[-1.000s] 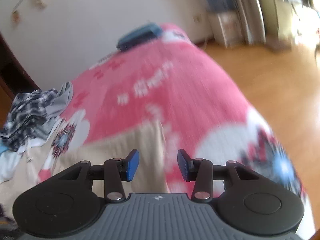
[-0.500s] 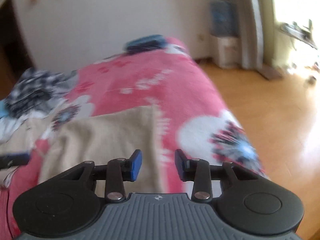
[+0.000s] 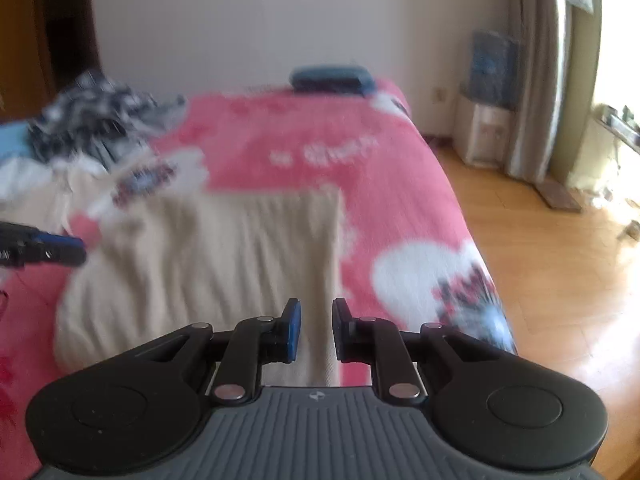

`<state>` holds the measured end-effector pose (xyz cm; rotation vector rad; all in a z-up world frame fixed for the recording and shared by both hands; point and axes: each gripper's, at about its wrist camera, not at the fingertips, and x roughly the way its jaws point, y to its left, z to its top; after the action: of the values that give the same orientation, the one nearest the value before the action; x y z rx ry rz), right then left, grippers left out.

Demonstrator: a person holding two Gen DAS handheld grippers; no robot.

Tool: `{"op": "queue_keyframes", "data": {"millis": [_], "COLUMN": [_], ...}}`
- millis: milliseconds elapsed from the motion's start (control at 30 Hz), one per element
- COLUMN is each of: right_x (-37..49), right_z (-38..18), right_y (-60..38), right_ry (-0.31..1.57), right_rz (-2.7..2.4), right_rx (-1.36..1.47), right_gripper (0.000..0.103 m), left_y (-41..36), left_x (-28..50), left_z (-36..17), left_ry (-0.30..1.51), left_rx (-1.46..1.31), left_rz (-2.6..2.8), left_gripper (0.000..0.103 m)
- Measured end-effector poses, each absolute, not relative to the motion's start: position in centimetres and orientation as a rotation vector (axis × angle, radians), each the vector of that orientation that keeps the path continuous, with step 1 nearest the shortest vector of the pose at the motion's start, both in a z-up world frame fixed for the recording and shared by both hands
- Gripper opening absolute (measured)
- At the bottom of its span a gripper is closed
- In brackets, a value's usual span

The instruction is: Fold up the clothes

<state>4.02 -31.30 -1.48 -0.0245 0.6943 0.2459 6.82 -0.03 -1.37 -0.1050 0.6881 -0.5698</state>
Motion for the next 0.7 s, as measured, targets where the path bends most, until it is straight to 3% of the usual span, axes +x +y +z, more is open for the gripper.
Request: {"op": "queue_keyframes", "data": {"millis": [167,233,367,500,700], "right_x": [8.9,11.7,13.8,15.0,18.2], "right_z": [-2.0,-4.1,-4.8,-3.3,-6.2], "right_y": [-27.6,-27.2,-27.8,-27.9,-28.2], "right_ry": [0.636,0.7,0.729,0.684,0.759], "right_rz": [0.314,0.281,0.25,0.264,0.245], "right_rx": [-0.086,-0.095,-0.034,0.002,0.021], "right_gripper": [0.018,0.018,0.017,0.017,0.018], "left_y": [-3.8,-3.6,-2.7,-3.6,-4.9], "left_x": [12.1,14.1,14.2,15.7,16.3], "left_z": [-3.8,-5.5,-4.2,-5.0,-5.2], "left_ry": [0.755,0.784,0.738,0.717,0.701], "left_rx": [-0.05,-0.099,-0.174,-0.096,-0.014], "left_rz": [-0.577,-0.56,-0.567,-0.516,-0.483], "left_gripper": [0.039,0.032,0.04,0.04,0.04]}}
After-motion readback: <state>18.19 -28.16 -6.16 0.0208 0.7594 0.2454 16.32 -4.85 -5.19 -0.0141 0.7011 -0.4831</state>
